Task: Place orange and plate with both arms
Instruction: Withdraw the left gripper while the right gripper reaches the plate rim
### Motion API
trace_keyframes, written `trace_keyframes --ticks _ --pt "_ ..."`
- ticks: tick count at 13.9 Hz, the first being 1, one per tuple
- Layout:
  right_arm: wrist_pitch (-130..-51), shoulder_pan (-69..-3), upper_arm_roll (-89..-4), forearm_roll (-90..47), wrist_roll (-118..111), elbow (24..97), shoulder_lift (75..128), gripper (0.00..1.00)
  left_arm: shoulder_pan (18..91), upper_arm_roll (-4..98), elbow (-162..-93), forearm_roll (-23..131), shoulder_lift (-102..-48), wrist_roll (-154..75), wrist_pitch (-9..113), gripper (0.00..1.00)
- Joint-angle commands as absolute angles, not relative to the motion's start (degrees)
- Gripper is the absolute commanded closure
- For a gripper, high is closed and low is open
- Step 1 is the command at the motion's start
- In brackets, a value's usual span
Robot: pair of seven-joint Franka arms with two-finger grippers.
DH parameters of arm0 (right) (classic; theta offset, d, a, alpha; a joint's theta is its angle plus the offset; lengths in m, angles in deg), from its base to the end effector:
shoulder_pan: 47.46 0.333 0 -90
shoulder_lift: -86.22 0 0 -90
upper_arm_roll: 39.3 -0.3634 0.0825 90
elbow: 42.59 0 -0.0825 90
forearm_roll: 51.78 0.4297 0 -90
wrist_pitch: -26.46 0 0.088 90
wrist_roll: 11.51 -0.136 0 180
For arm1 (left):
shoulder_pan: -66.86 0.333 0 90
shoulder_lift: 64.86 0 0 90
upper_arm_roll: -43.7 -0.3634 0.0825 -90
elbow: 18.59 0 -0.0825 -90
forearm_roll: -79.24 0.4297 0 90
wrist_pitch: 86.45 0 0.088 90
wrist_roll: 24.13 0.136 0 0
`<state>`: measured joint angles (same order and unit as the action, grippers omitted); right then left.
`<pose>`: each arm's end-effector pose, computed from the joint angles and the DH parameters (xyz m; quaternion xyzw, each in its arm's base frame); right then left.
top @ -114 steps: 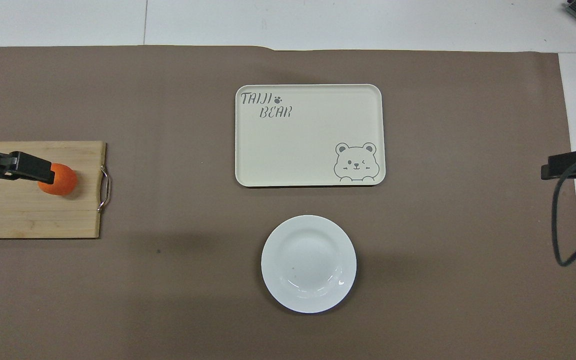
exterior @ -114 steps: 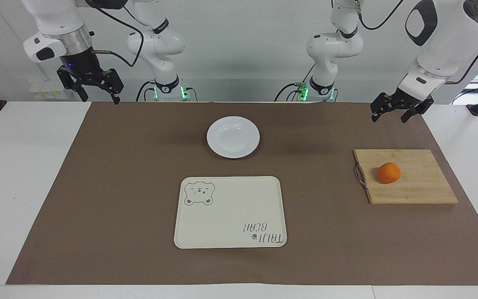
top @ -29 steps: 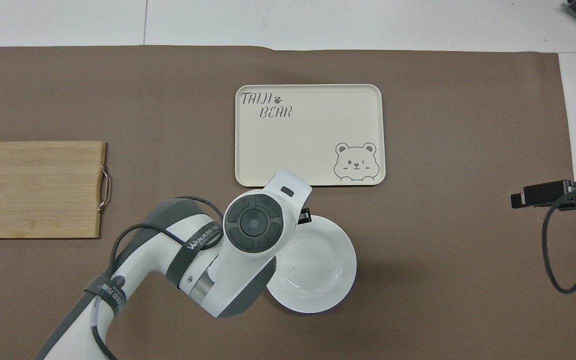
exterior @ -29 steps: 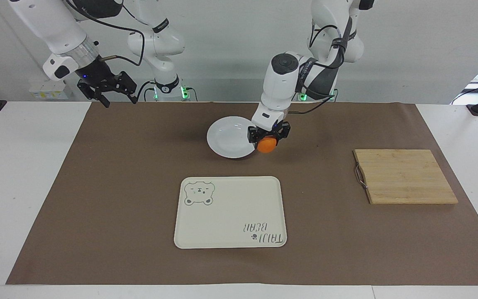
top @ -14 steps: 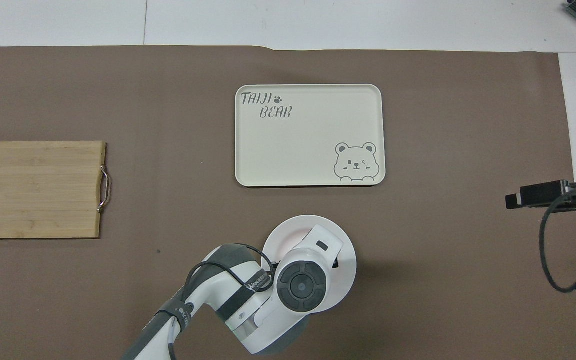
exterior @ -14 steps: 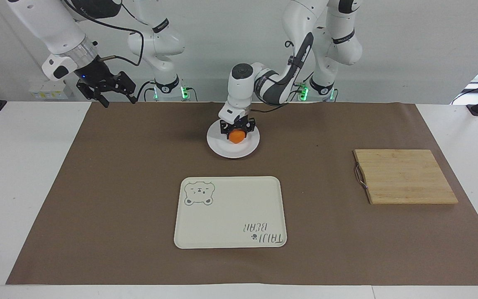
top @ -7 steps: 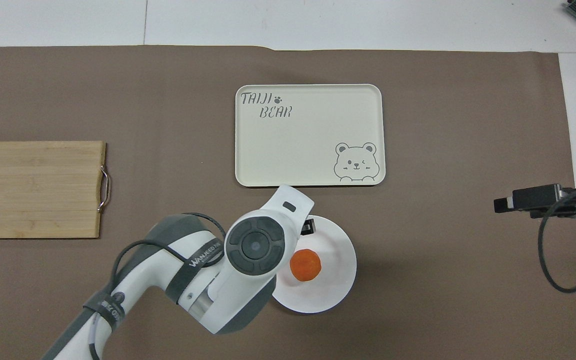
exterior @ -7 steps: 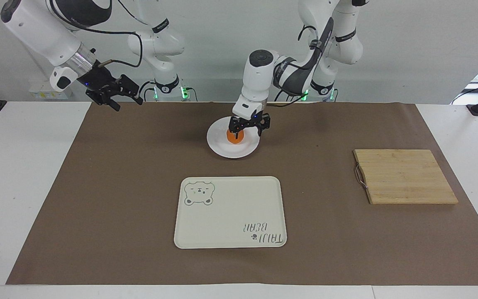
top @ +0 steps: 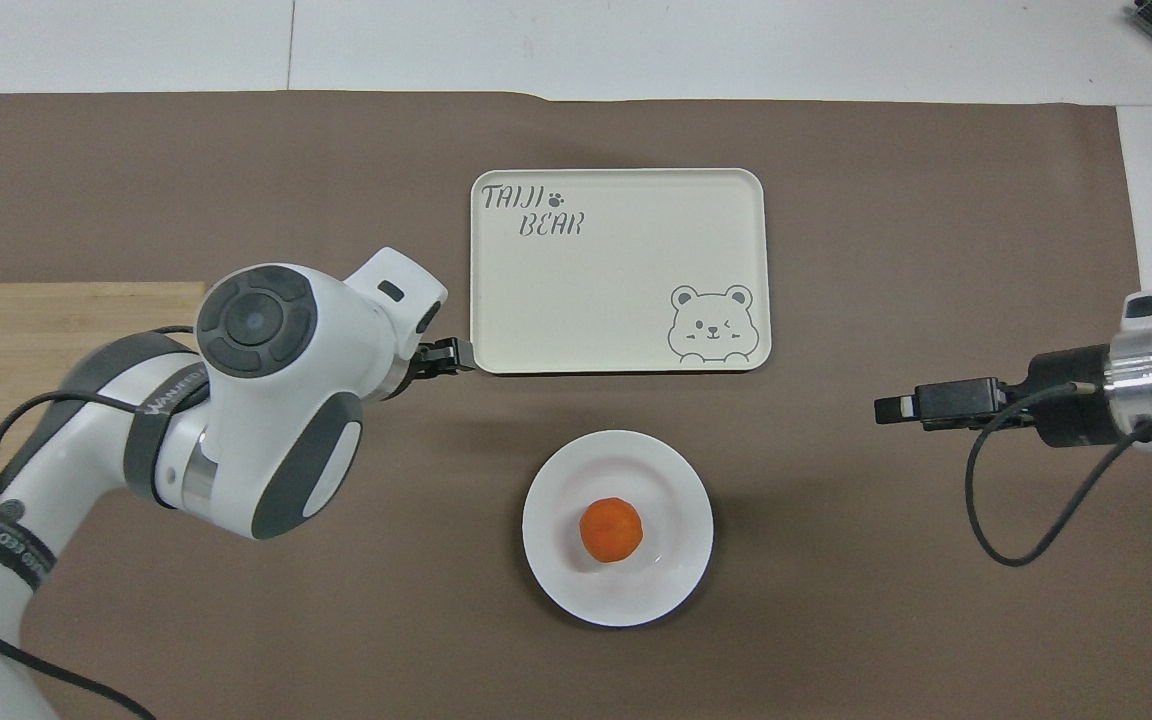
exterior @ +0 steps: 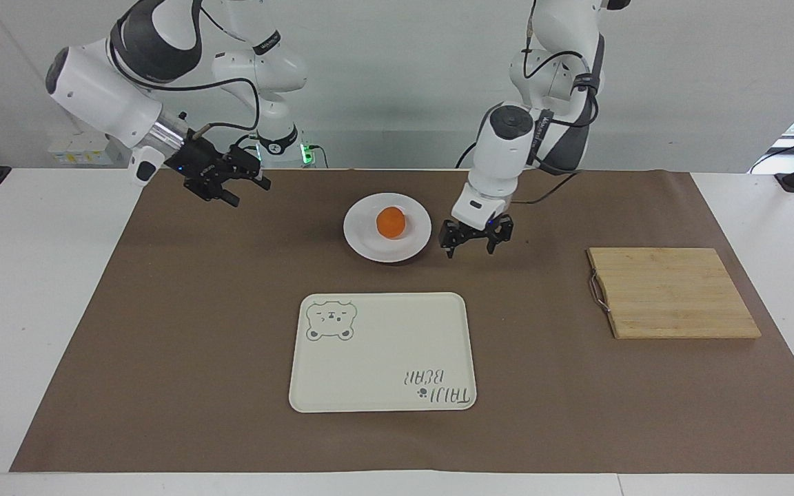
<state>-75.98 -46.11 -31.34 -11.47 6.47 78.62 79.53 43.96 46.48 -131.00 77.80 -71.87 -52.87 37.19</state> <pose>0.5384 0.0100 0.4740 -0.9370 0.0154 0.0269 0.3479 0.5753 -0.2776 0.4154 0.9987 0.0335 0.0265 0.0290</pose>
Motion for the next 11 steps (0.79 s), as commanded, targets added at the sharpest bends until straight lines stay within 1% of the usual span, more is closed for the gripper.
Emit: trace_keyframes --ticks 1,3,5,6,7,9,11 --pt "-77.77 -46.23 -31.30 -6.79 9.84 81.42 80.59 0.00 49.35 47.30 -127.85 77.30 -71.63 -45.86 32.92 0.00" --pt "-80.05 -43.61 -31.39 -6.43 9.50 81.77 81.21 0.00 53.04 47.22 -125.57 77.30 -71.63 -39.10 29.59 0.00" --pt "-82.51 -42.46 -31.48 -1.36 12.89 83.79 84.62 0.00 57.26 47.22 -123.37 77.30 -71.28 -31.72 26.07 0.00" --pt "-84.96 -40.63 -31.48 -0.46 15.18 84.31 86.29 0.00 59.11 47.22 -122.57 77.30 -70.76 -28.99 25.09 0.00" --pt "-86.37 -39.82 -31.48 -0.19 15.90 85.54 86.75 0.00 61.21 47.22 -121.70 77.30 -70.66 -26.35 23.69 0.00" --pt "-86.48 -38.94 -31.48 5.06 19.92 88.61 87.10 0.00 63.16 46.95 -116.97 77.39 -70.75 -20.99 18.00 0.00" --pt "-86.48 -38.41 -31.48 9.20 24.50 91.16 88.94 0.00 64.83 46.95 -113.00 78.00 -70.84 -18.86 12.28 0.00"
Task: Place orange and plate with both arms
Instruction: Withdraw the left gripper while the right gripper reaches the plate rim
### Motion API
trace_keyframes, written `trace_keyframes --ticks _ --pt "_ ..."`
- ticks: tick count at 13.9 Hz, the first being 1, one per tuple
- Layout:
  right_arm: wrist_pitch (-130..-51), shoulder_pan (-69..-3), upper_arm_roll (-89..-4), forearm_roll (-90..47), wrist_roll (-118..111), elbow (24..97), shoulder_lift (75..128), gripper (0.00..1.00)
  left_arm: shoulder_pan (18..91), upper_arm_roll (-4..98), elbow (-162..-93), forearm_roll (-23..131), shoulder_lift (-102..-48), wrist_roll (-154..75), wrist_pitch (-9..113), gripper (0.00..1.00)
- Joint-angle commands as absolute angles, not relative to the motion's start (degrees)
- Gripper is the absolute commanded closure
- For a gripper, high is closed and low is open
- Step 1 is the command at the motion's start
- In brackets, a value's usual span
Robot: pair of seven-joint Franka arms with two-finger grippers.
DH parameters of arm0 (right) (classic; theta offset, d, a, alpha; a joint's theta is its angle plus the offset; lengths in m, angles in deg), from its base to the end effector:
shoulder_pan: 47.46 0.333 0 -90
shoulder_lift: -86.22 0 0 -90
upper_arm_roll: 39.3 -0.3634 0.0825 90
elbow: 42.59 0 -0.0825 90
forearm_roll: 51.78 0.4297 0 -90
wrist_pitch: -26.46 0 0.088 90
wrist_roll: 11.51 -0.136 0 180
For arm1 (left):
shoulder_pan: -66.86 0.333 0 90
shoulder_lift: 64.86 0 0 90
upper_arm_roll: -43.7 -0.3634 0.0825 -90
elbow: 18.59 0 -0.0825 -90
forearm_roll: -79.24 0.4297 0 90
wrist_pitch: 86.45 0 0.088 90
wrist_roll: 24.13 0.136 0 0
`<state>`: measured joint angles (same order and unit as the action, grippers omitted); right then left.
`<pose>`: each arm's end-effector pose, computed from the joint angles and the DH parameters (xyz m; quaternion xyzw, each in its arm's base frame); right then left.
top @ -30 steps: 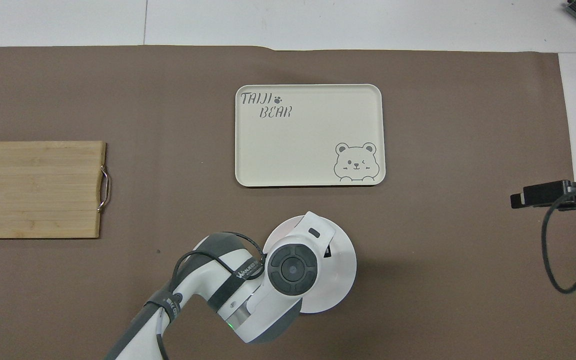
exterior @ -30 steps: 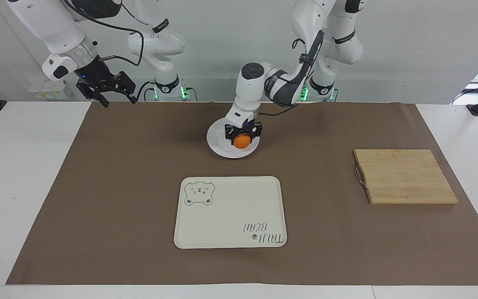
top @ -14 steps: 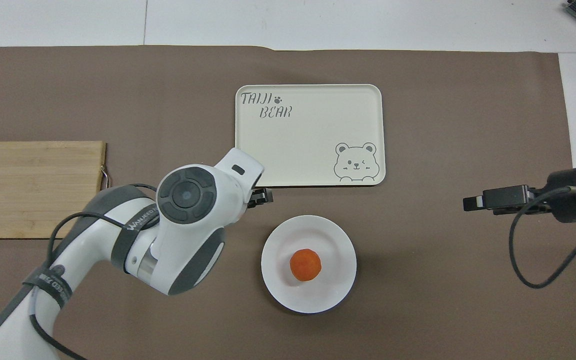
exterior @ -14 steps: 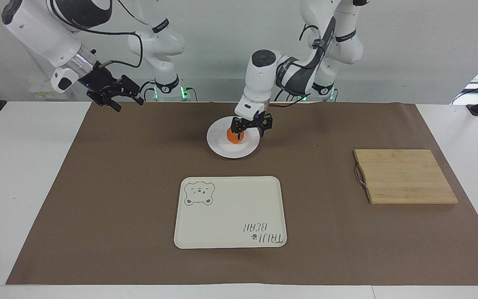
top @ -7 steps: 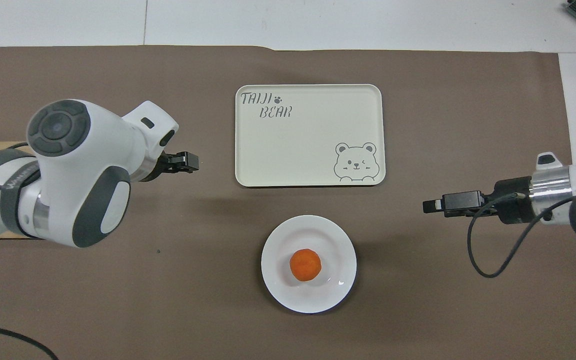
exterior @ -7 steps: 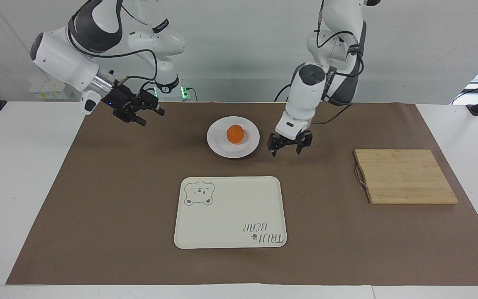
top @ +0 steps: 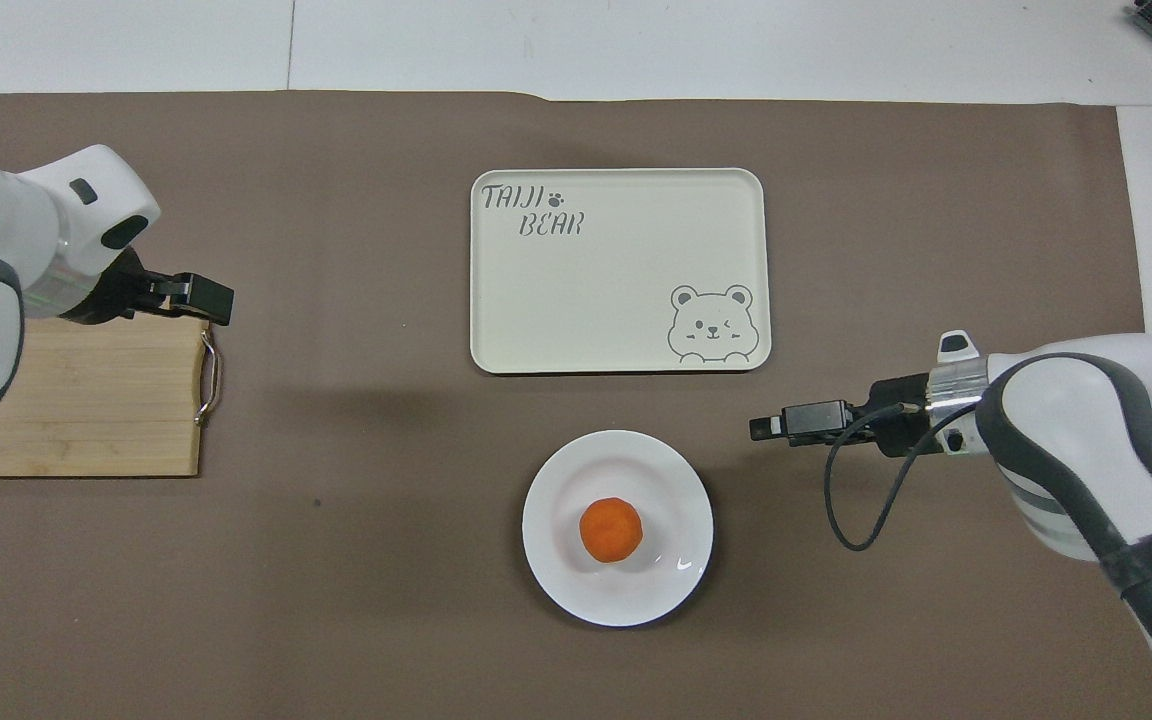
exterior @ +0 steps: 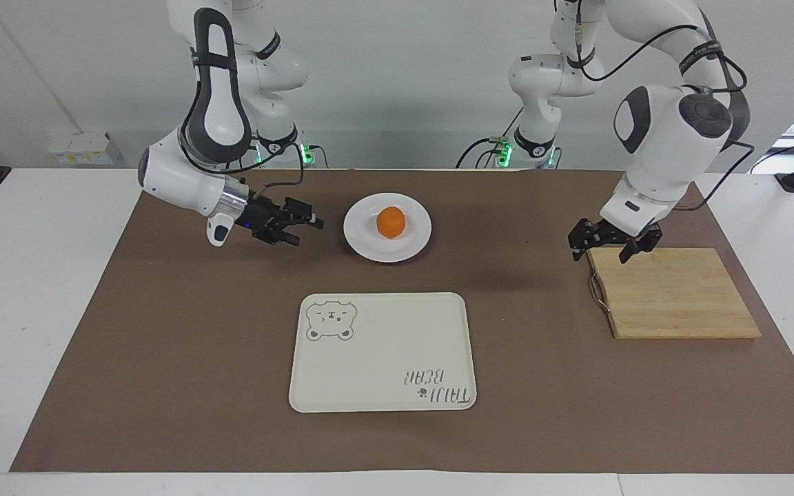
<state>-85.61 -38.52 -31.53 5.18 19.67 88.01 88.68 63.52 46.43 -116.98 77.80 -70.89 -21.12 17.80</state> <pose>0.5289 0.0888 0.3316 -0.9028 0.0057 0.0504 0.4270 0.6407 -0.0698 0.5225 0.9970 -0.0759 -0.0018 0.0146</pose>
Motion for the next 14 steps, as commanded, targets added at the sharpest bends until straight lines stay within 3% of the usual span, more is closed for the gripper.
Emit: trace_keyframes --ticks 1,5,9,14 --pt "-86.48 -37.80 -31.48 9.91 25.74 92.48 89.21 0.00 64.92 46.95 -112.03 78.44 -70.40 -18.68 10.08 0.00" --pt "-86.74 -36.48 -31.48 11.92 29.25 95.65 89.56 0.00 65.01 46.60 -112.64 78.88 -65.84 -18.85 6.37 0.00" --pt "-90.68 -32.10 -31.48 18.17 33.14 98.82 90.53 0.00 64.93 46.78 -107.81 80.11 -65.74 -19.12 -0.83 0.00" --pt "-92.10 -29.88 -31.48 20.82 32.69 101.54 89.91 0.00 64.93 46.60 -108.24 80.03 -65.57 -19.38 0.04 0.00"
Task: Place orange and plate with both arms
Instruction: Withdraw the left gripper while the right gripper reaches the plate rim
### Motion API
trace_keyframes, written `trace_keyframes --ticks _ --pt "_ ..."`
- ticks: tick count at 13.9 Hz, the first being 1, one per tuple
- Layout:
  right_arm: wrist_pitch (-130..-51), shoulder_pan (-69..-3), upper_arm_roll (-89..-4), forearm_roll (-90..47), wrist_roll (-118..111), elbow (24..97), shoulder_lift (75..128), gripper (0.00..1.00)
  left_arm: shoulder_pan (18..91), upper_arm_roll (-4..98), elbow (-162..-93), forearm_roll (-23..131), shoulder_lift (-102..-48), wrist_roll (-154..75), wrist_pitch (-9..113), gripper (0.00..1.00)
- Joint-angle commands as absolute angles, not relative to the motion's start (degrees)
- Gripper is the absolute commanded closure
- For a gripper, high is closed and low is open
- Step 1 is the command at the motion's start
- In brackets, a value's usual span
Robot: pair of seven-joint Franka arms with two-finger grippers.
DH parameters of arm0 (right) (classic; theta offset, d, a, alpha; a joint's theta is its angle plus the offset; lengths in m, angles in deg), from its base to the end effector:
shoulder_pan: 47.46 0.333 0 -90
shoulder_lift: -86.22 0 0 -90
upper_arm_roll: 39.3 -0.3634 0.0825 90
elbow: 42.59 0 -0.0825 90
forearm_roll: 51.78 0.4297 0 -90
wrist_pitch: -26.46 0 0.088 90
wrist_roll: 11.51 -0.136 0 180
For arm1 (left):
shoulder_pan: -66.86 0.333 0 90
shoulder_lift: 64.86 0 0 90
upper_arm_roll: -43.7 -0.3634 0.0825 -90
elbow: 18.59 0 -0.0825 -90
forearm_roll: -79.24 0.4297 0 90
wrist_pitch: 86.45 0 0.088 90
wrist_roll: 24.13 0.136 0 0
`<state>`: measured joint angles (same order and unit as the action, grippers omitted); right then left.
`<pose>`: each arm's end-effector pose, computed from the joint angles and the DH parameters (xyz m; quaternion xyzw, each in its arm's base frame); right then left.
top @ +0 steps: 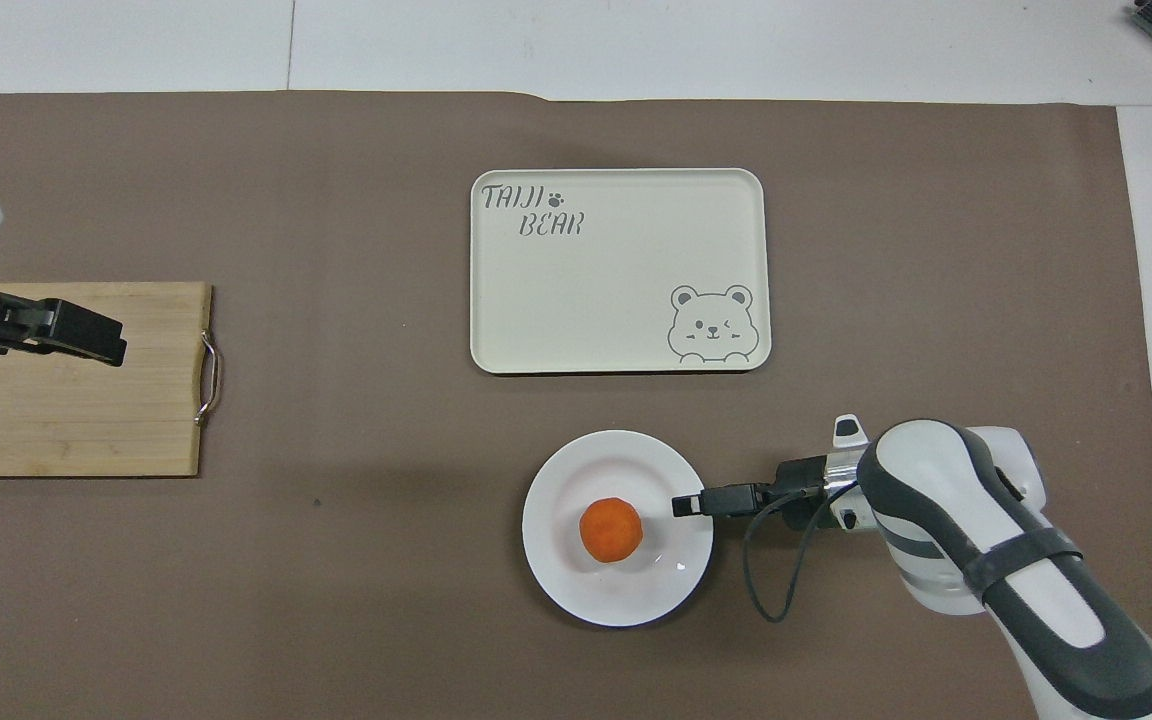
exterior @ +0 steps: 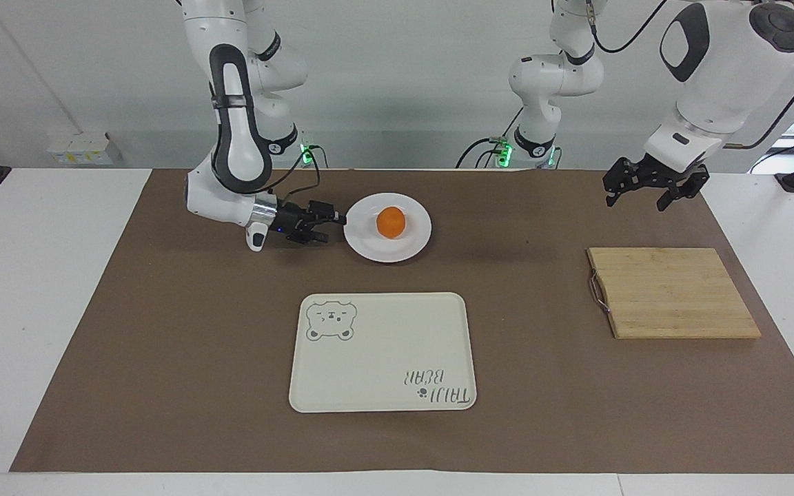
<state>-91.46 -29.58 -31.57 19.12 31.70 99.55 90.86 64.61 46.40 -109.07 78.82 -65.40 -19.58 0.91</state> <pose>0.4516 0.1558 0.2413 -0.8829 -0.0055 0.0716 0.4640 0.5939 -0.0523 0.6291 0.9960 -0.0828 -0.0319 0.0038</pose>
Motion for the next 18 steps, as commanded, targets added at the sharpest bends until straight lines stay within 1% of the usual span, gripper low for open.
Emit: trace_keyframes --ticks 1,8,10,13,14,15,16,17,18 --pt "-92.19 -29.88 -31.48 21.25 34.35 101.89 90.87 0.00 64.93 46.60 -108.33 80.03 -65.57 -19.38 0.04 0.00" --pt "-90.17 -29.62 -31.57 24.16 36.12 102.43 90.97 0.00 64.93 46.60 -108.24 80.03 -65.57 -19.38 0.04 0.00" --pt "-90.43 -27.44 -31.57 26.52 36.04 102.43 90.79 0.00 64.93 46.60 -108.33 80.03 -65.57 -19.38 0.04 0.00" --pt "-91.22 -27.16 -31.57 26.97 36.73 102.51 90.79 0.00 64.93 46.60 -108.33 80.03 -65.57 -19.38 0.04 0.00" --pt "-91.31 -27.16 -31.57 26.97 37.26 102.69 90.79 0.20 64.93 46.60 -108.33 80.03 -65.57 -19.38 0.04 0.00" --pt "-91.57 -27.16 -31.57 26.97 37.27 102.69 90.88 0.43 64.93 46.60 -108.24 80.03 -65.57 -19.38 0.04 0.00" --pt "-92.10 -27.16 -31.57 26.97 37.27 102.78 90.88 0.62 64.93 46.60 -108.33 80.03 -65.57 -19.38 0.04 0.00" --pt "-92.10 -27.16 -31.57 26.97 37.27 102.86 90.88 0.83 64.93 46.60 -108.24 80.03 -65.57 -19.38 0.04 0.00" --pt "-92.10 -27.16 -31.57 26.97 36.66 102.86 90.88 1.00 65.01 46.60 -108.24 80.03 -65.57 -19.38 0.04 0.00"
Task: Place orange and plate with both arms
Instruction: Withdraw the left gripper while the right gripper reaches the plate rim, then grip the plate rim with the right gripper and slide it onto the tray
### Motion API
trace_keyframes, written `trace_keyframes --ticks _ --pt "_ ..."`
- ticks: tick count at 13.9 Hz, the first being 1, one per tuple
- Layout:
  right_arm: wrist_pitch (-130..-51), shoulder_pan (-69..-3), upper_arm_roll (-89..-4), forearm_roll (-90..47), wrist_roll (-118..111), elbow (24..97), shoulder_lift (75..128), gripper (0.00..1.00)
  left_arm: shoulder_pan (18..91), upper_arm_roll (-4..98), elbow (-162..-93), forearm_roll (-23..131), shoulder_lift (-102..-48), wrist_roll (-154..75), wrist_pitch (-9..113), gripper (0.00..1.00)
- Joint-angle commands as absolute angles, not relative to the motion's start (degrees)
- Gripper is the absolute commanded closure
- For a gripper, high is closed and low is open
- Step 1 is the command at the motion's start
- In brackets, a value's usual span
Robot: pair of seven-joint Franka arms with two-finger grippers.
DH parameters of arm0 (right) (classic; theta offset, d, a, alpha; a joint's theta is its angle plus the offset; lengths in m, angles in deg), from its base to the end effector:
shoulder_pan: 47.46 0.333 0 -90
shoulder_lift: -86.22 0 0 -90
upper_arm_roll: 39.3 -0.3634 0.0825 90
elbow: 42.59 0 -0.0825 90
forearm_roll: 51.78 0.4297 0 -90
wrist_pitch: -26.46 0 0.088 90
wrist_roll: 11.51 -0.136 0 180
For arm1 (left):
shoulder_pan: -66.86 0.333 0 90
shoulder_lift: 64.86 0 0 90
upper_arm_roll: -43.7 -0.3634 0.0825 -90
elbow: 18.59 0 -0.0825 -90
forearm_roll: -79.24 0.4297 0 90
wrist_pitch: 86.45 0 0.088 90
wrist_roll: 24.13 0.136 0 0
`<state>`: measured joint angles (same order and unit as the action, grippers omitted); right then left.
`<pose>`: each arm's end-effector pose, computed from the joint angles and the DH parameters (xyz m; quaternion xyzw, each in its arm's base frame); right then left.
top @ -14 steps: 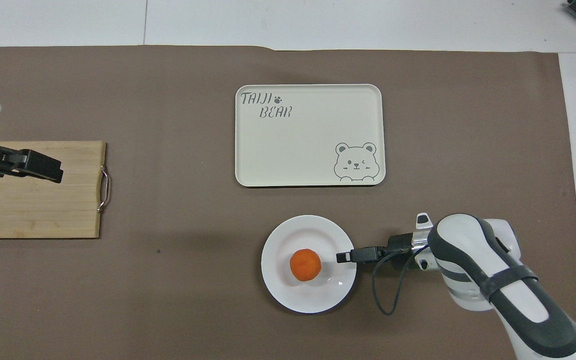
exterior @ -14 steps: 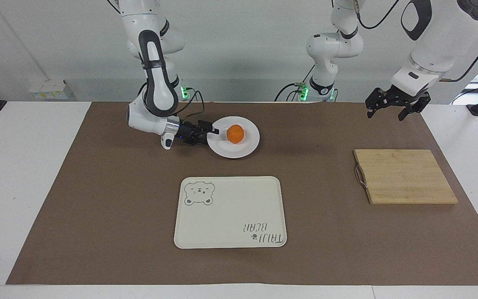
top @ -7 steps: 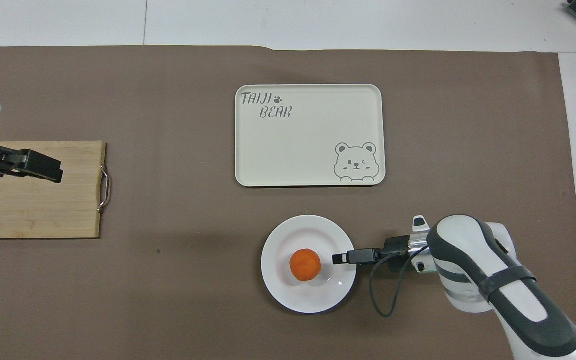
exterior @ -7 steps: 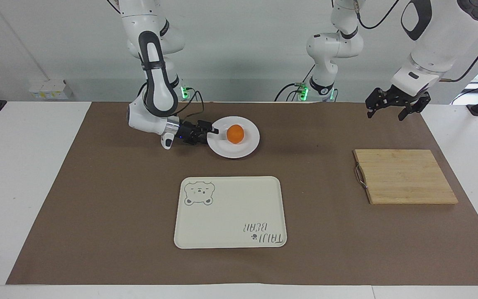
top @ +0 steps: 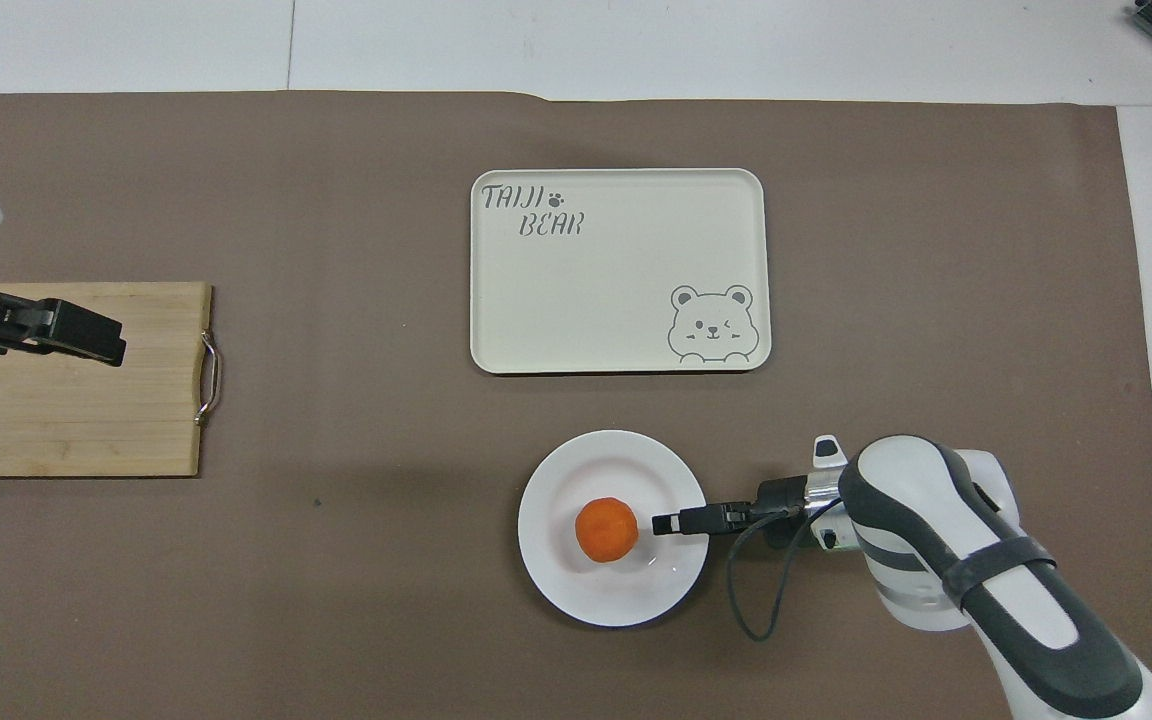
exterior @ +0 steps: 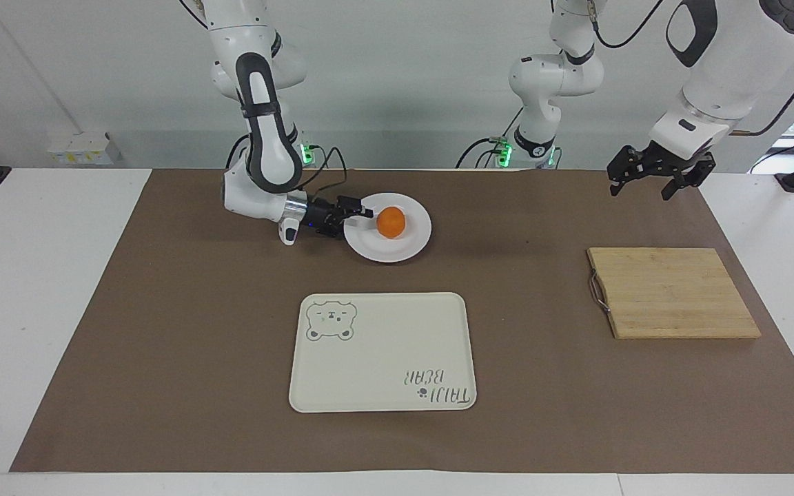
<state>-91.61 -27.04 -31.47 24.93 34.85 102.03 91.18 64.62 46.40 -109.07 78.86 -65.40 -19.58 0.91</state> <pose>0.4310 0.1736 0.2273 -0.8713 0.0021 0.0724 0.4853 0.5939 -0.0521 0.6291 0.9961 -0.0827 -0.0319 0.0034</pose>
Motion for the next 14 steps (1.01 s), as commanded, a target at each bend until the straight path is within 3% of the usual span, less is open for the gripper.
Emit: trace_keyframes --ticks 1,7,14 --pt "-92.19 -27.16 -31.57 26.97 35.78 102.86 90.88 1.00 64.93 46.60 -108.24 80.03 -65.57 -19.38 0.04 0.00" --pt "-91.14 -28.03 -31.57 27.06 41.83 101.64 91.58 1.00 65.01 46.60 -108.24 80.03 -65.57 -19.38 0.04 0.00" --pt "-90.61 -28.13 -31.48 28.11 36.40 88.82 98.26 1.00 64.93 46.60 -108.24 80.03 -65.57 -19.38 0.04 0.00"
